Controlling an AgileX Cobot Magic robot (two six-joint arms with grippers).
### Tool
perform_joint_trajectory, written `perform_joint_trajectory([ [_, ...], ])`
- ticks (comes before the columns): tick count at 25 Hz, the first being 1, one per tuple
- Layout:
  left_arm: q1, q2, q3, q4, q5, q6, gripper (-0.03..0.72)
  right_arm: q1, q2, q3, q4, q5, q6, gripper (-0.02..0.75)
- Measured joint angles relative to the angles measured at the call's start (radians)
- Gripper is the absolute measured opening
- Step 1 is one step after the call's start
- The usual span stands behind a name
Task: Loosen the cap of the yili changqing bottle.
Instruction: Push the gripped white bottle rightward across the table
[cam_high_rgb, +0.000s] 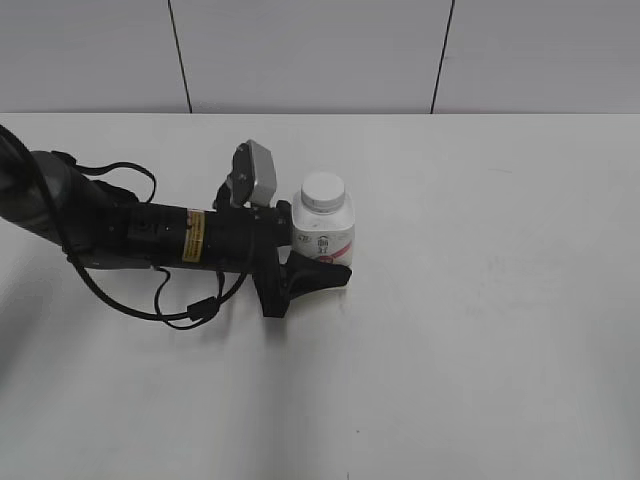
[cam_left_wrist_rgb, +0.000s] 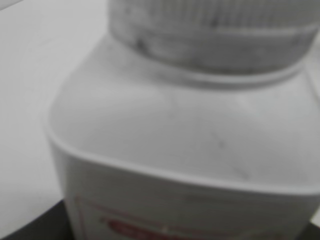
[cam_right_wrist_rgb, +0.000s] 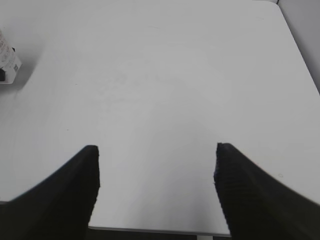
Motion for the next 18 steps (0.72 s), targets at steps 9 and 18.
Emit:
perform_joint_trajectory([
  [9, 0.0, 0.083, 0.0, -0.011, -0.033, 0.003, 0.424, 0.0, 0.0, 0.0, 0.0, 0.0, 0.0, 0.565],
  [18, 0.0, 0.095, 0.0, -0.029, -0.075, 0.003, 0.424, 0.0, 0.0, 0.0, 0.0, 0.0, 0.0, 0.565],
])
